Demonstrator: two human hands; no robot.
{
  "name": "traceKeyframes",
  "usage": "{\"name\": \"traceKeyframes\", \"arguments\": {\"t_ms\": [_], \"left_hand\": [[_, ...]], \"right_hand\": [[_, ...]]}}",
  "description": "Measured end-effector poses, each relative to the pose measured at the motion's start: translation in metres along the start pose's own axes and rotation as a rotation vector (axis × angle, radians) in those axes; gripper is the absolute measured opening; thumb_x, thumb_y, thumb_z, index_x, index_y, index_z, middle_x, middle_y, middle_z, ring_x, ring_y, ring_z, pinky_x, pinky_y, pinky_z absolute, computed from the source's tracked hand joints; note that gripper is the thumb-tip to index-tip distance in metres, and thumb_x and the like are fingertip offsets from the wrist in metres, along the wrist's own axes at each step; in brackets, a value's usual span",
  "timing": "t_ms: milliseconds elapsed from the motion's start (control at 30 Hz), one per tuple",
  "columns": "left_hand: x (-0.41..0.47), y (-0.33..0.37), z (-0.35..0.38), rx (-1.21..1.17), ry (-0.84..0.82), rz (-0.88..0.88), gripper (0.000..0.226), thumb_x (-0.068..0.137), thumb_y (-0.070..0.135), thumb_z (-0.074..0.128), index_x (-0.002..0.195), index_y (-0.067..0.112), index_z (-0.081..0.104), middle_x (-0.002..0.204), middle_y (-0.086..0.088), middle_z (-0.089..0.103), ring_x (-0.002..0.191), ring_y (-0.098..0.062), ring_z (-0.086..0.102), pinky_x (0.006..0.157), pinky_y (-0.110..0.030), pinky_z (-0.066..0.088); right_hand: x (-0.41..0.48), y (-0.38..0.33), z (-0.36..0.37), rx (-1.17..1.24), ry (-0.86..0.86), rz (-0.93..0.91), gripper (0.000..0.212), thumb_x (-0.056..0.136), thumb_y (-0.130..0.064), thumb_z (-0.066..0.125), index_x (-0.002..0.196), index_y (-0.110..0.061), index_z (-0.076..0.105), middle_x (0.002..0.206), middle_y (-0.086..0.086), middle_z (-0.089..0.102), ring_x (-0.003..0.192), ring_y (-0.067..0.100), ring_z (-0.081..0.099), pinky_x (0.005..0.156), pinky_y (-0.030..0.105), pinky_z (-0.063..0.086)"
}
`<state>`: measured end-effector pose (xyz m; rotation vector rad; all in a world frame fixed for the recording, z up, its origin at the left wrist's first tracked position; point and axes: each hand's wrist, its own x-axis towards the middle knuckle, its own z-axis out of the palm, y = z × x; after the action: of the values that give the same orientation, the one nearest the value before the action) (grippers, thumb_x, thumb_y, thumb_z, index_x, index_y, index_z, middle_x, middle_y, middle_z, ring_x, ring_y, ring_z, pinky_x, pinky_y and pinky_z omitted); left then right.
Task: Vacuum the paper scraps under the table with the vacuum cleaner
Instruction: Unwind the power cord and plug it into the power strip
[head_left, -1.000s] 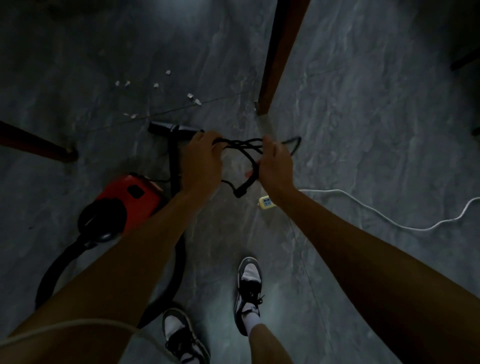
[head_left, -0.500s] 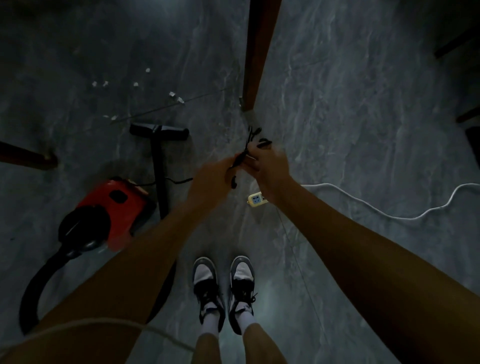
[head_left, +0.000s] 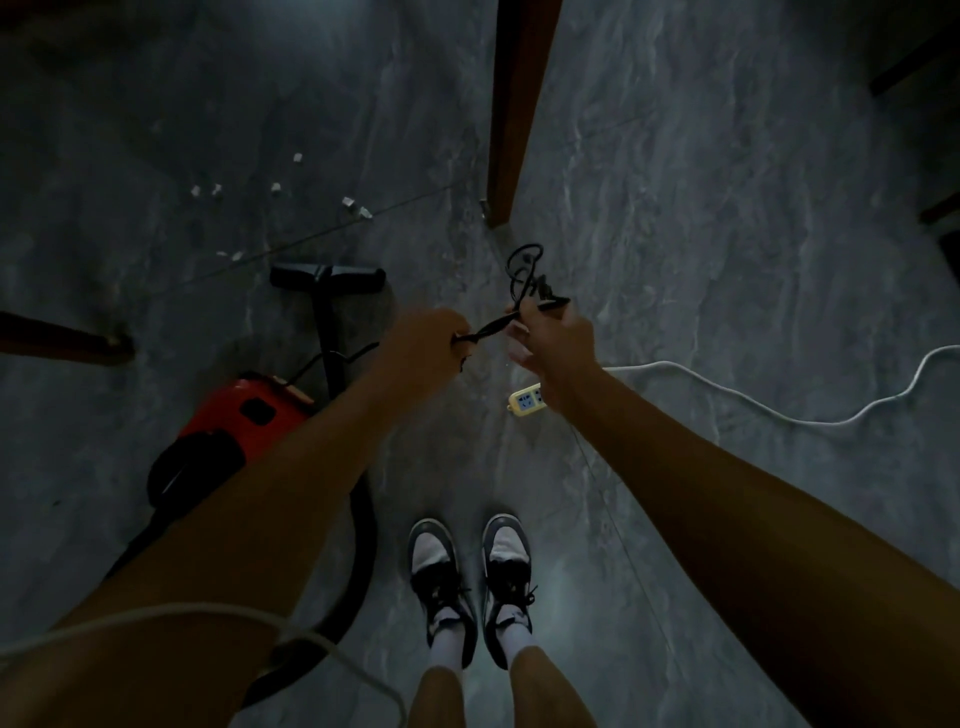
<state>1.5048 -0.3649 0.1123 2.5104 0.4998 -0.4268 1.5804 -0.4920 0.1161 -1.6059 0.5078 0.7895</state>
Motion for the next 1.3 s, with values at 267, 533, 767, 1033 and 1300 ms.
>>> {"name": "traceKeyframes", "arguments": {"t_ms": [267, 533, 767, 1033, 1300], "left_hand": [[-0.010, 0.005, 0.019, 0.226, 0.143, -0.056, 0.014, 0.094, 0.009, 0.052, 0.099, 0.002, 0.062, 0.091, -0.019, 0.066, 0.075, -0.038, 0.068, 0.064, -0.039, 0.055], [-0.024, -0.029, 0.042, 0.090, -0.033, -0.094, 0.023, 0.092, 0.030, 0.054, 0.098, 0.009, 0.064, 0.094, -0.011, 0.067, 0.092, -0.031, 0.064, 0.072, -0.035, 0.045], [0.003, 0.015, 0.024, -0.281, 0.088, -0.135, 0.060, 0.089, 0.011, 0.052, 0.144, 0.016, 0.027, 0.138, -0.014, 0.047, 0.118, -0.030, 0.053, 0.090, -0.039, 0.046], [-0.002, 0.048, 0.052, 0.131, -0.248, 0.284, 0.030, 0.098, 0.032, 0.041, 0.111, 0.011, 0.058, 0.107, -0.012, 0.065, 0.098, -0.028, 0.061, 0.088, -0.038, 0.047], [-0.037, 0.040, 0.108, -0.048, -0.256, 0.134, 0.044, 0.093, 0.020, 0.051, 0.136, 0.014, 0.042, 0.126, -0.013, 0.053, 0.106, -0.031, 0.059, 0.092, -0.043, 0.045]], "right_hand": [[0.008, -0.006, 0.007, 0.438, 0.015, 0.101, 0.026, 0.097, -0.011, 0.053, 0.120, 0.001, 0.049, 0.100, 0.018, 0.064, 0.074, 0.023, 0.068, 0.072, 0.038, 0.061], [0.013, -0.025, -0.020, 0.583, -0.052, 0.233, 0.030, 0.104, -0.017, 0.033, 0.083, -0.004, 0.050, 0.068, 0.008, 0.050, 0.057, 0.019, 0.054, 0.060, 0.035, 0.052], [-0.011, -0.030, -0.054, -0.206, -0.327, 0.187, 0.029, 0.099, -0.022, 0.036, 0.105, -0.016, 0.064, 0.055, -0.006, 0.031, 0.038, 0.006, 0.023, 0.038, 0.019, 0.022], [-0.034, -0.044, -0.105, -0.695, -0.533, 0.095, 0.027, 0.090, -0.017, 0.052, 0.088, 0.006, 0.068, 0.050, -0.001, 0.028, 0.040, 0.011, 0.022, 0.041, 0.021, 0.024], [-0.023, -0.018, -0.162, -0.988, -0.523, -0.064, 0.018, 0.085, -0.021, 0.064, 0.084, -0.008, 0.076, 0.047, -0.004, 0.053, 0.037, 0.003, 0.038, 0.048, 0.018, 0.026]]}}
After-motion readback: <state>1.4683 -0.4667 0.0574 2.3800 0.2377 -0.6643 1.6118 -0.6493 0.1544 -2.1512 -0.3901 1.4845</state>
